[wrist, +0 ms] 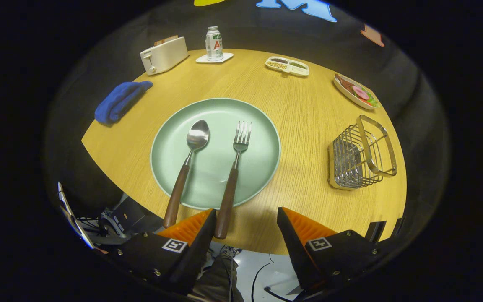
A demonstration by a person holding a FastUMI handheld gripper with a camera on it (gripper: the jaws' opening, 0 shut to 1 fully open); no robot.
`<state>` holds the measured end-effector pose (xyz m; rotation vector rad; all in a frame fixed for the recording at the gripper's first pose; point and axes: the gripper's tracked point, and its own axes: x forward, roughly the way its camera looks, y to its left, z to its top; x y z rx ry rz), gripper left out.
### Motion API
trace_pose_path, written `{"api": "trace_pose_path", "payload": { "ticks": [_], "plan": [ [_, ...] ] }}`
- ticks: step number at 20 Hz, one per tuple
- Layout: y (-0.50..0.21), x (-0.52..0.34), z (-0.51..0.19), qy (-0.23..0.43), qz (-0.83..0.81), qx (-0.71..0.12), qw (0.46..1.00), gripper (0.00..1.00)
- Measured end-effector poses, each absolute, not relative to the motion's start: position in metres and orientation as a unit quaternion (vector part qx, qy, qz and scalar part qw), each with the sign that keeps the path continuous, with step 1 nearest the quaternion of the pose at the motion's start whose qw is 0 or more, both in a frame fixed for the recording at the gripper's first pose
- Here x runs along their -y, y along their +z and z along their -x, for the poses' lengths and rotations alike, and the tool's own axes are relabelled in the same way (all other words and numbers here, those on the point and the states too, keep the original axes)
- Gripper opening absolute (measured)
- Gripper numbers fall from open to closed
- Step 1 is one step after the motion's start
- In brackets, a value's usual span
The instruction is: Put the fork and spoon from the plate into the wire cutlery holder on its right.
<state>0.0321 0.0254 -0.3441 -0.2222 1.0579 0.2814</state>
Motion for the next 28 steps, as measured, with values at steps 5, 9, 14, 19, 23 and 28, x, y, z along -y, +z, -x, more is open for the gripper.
{"api": "trace_pose_path", "payload": {
  "ticks": [5, 9, 14, 19, 23, 28],
  "plan": [
    [-0.348, -0.038, -0.034, 0.175, 0.136, -0.504, 0.835, 0.39],
    [-0.331, -0.028, -0.037, 0.171, 0.175, -0.497, 0.832, 0.19],
    [-0.336, -0.026, -0.036, 0.176, 0.138, -0.528, 0.819, 0.08],
    [-0.307, -0.006, -0.03, 0.19, 0.115, -0.565, 0.795, 0.07],
    [-0.272, 0.018, -0.026, 0.197, 0.112, -0.586, 0.778, 0.07],
    [-0.214, 0.067, -0.014, 0.202, 0.145, -0.61, 0.752, 0.07]
  ]
}}
